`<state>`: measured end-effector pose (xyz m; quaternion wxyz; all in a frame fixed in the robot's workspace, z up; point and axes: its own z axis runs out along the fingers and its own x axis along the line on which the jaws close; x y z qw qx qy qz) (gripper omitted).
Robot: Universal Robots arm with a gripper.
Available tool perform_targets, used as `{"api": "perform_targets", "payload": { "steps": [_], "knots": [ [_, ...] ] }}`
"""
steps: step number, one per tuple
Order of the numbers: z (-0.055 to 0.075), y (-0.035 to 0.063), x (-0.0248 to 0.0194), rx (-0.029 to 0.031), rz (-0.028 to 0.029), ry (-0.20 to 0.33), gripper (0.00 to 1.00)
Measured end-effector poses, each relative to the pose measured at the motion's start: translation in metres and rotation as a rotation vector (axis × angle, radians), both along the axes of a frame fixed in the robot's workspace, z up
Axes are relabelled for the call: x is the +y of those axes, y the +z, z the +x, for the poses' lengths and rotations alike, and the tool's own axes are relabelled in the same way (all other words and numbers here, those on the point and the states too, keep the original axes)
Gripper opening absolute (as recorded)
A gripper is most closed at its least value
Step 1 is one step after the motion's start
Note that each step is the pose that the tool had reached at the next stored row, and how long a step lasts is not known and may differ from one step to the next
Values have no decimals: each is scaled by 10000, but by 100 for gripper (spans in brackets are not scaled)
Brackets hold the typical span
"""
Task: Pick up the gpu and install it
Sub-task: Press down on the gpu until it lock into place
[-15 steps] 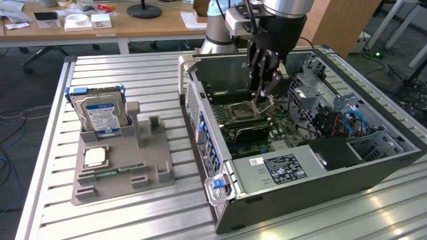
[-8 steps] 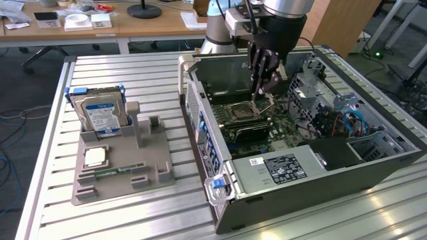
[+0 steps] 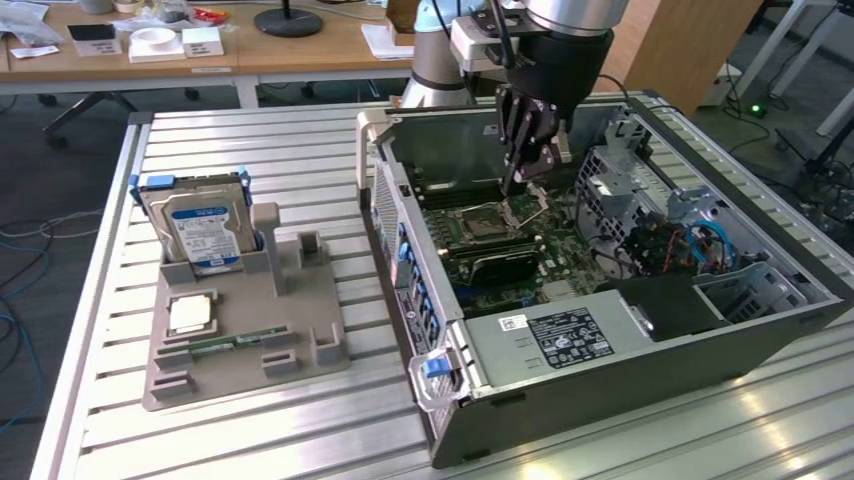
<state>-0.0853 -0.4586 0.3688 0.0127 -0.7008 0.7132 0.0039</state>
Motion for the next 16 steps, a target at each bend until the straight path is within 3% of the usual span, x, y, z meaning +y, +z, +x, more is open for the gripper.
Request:
{"api": "perform_targets", "payload": {
  "steps": [5, 16],
  "knots": [
    [0, -13, 0, 0, 0, 0, 11],
    [1, -214, 0, 1, 0, 0, 11]
  ]
}}
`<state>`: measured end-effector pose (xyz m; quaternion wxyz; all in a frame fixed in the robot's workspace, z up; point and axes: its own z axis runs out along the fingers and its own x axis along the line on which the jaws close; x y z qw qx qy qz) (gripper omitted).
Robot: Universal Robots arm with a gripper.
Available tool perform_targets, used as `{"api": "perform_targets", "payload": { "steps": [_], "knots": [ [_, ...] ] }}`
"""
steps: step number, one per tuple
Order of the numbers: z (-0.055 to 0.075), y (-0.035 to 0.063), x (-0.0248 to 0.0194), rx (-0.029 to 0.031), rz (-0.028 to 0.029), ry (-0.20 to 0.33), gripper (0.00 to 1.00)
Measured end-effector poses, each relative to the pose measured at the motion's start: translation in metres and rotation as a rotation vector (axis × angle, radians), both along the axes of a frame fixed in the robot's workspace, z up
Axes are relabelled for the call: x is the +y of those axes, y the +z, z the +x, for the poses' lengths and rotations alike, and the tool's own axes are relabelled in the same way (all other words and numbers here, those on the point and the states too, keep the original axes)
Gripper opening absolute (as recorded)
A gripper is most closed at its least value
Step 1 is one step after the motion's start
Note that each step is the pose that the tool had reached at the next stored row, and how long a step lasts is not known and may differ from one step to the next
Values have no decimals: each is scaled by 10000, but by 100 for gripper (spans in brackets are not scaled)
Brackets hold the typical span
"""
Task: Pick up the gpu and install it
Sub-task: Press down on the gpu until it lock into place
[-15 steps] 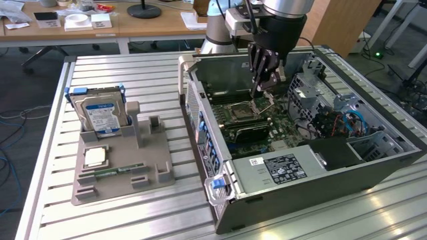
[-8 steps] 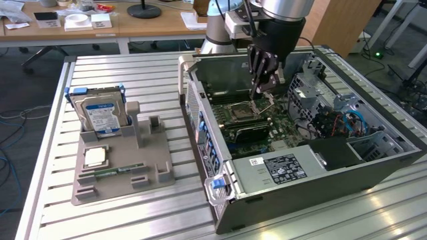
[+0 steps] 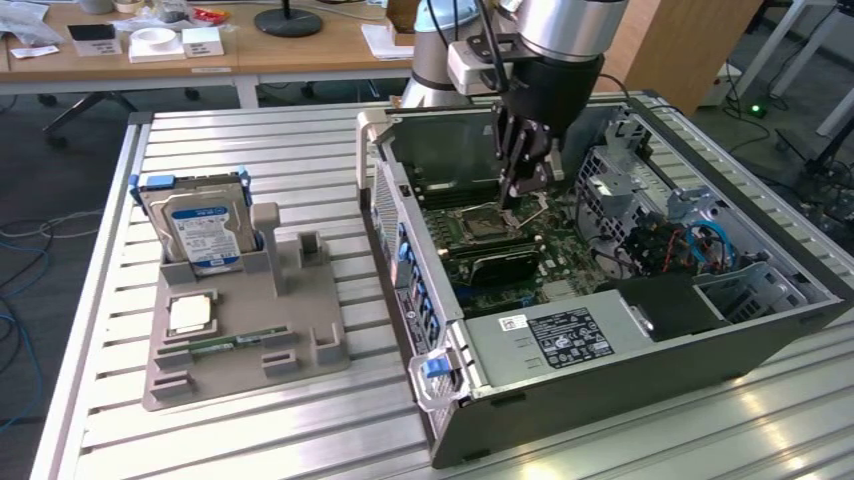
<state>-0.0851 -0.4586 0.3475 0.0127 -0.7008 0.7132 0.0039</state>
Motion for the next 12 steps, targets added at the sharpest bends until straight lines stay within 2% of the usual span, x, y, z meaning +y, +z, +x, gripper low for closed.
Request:
{"api": "perform_targets", "payload": {
  "steps": [12],
  "knots": [
    [0, -218, 0, -1, 1, 0, 11]
  ]
}}
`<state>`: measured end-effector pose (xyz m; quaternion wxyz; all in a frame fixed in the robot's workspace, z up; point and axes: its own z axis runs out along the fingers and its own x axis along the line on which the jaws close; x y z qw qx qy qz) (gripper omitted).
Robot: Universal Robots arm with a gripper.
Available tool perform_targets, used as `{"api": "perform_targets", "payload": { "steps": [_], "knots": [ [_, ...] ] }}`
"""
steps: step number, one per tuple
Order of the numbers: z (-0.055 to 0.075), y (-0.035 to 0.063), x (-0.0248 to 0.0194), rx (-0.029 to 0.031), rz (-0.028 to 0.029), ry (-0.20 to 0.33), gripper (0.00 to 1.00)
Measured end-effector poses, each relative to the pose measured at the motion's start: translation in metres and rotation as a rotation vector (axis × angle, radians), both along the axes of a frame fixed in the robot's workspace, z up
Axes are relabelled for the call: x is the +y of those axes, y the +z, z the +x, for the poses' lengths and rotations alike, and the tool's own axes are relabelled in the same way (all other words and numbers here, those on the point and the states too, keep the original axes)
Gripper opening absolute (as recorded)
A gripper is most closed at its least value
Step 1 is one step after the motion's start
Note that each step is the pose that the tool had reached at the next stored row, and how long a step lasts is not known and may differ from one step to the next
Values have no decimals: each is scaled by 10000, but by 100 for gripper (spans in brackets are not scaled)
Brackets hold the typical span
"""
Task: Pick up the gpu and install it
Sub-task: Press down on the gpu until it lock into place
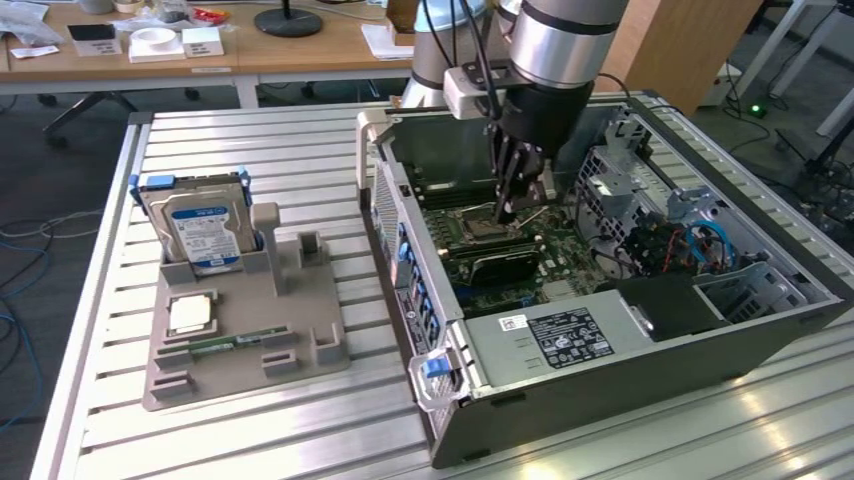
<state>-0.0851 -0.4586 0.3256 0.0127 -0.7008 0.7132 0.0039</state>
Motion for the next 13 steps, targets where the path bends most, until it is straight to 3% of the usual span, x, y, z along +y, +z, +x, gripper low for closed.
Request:
{"api": "perform_targets", "payload": {
  "steps": [13],
  "knots": [
    [0, -237, 0, 1, -1, 0, 11]
  ]
}}
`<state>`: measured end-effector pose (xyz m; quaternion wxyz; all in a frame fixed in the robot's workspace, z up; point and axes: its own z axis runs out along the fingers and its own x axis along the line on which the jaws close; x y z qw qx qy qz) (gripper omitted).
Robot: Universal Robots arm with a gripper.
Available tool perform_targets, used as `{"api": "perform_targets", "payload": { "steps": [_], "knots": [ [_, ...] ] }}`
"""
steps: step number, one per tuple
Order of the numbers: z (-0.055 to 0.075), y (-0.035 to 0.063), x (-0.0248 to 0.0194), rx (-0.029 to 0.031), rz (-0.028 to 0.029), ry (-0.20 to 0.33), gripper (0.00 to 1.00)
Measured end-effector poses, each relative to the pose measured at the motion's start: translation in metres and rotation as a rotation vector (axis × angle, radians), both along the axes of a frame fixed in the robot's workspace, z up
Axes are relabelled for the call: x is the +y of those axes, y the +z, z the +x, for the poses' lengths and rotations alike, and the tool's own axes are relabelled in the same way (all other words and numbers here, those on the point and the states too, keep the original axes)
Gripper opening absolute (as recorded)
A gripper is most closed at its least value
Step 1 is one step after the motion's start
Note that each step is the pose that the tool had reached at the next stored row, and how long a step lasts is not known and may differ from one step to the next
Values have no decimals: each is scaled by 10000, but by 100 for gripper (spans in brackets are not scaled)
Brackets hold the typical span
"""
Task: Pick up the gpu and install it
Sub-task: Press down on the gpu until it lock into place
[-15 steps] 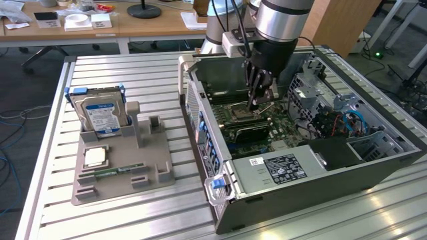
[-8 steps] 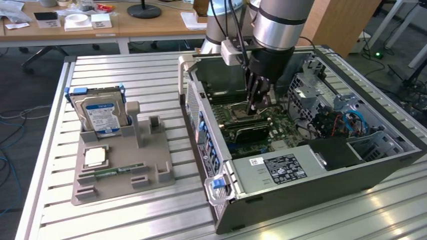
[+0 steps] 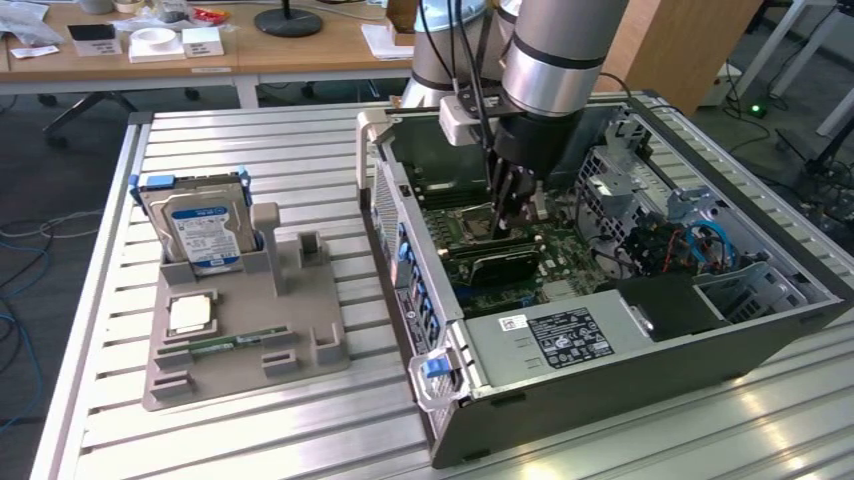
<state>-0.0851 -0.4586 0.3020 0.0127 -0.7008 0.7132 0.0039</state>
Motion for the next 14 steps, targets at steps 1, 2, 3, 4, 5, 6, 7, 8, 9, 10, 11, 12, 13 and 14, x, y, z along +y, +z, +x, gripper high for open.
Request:
{"api": "perform_targets", "payload": {
  "steps": [1, 2, 3, 4, 5, 6, 7, 8, 9, 10, 11, 12, 13, 14],
  "knots": [
    [0, -17, 0, 0, 0, 0, 11],
    [-1, -23, 0, -1, 1, -2, 11],
    [-1, -23, 0, 0, -1, -2, 11],
    [0, -24, 4, 0, -2, -2, 11],
    [0, -28, 11, -1, 0, -2, 11],
    [3, -32, 16, -1, 1, -1, 11],
    [6, -38, 20, -1, 2, 1, 11],
    [9, -48, 21, -1, 2, 1, 11],
    [16, -62, 22, -1, 2, -1, 11],
    [29, -79, 23, 0, 2, -1, 11],
    [44, -97, 23, 0, 1, -1, 11],
    [57, -115, 23, 0, 1, 0, 11],
    [66, -128, 23, 0, 1, 1, 11],
    [68, -132, 23, 1, -1, 0, 11]
  ]
}}
